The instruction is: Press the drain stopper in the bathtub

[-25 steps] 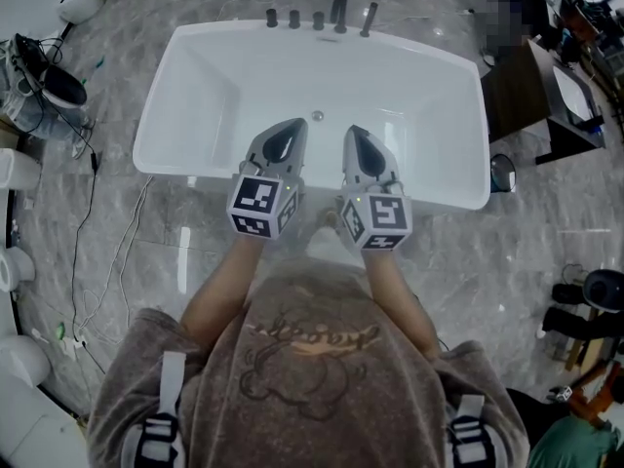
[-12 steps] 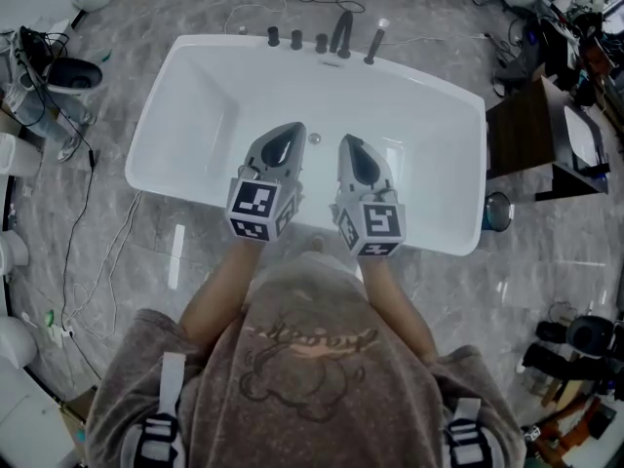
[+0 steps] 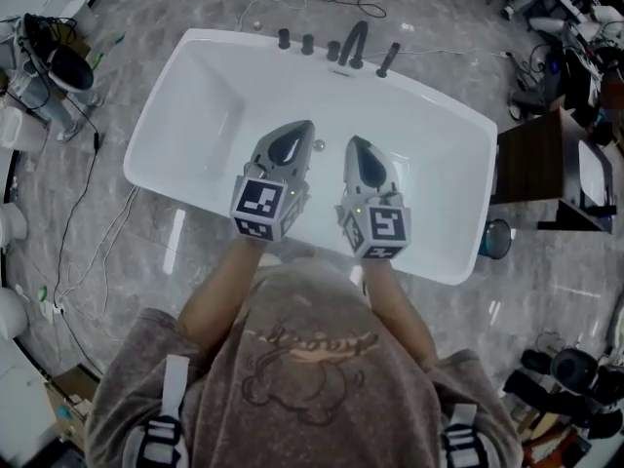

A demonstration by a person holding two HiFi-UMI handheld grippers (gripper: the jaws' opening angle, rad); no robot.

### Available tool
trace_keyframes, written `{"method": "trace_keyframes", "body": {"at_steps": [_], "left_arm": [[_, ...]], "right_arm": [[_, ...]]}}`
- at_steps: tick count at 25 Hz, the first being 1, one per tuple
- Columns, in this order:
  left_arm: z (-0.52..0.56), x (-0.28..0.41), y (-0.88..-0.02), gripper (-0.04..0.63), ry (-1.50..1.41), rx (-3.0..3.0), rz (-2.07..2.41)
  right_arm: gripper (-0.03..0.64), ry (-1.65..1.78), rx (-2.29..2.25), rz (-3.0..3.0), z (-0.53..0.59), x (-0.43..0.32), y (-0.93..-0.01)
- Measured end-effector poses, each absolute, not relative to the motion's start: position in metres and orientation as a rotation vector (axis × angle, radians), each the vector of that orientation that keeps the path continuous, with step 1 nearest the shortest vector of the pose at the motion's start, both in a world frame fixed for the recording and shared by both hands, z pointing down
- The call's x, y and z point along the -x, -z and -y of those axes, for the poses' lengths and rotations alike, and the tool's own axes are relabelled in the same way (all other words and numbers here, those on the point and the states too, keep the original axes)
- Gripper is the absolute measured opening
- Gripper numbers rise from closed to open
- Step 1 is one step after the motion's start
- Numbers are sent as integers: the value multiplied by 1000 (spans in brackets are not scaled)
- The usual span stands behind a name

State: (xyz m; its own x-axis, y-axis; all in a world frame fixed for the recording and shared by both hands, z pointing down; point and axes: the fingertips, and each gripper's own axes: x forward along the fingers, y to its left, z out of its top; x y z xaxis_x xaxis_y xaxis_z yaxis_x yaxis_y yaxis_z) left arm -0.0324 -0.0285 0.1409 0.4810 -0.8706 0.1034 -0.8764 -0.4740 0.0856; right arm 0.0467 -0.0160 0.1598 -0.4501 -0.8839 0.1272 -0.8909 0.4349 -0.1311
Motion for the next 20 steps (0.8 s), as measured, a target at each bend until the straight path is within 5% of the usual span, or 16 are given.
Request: {"method": "trace_keyframes", "body": {"at_steps": [20], "left_arm": [[57,31,-137,2,-84,-2677,1466]], "right_arm": [[0,-233,-1664,2632,45,-41,-157]]}}
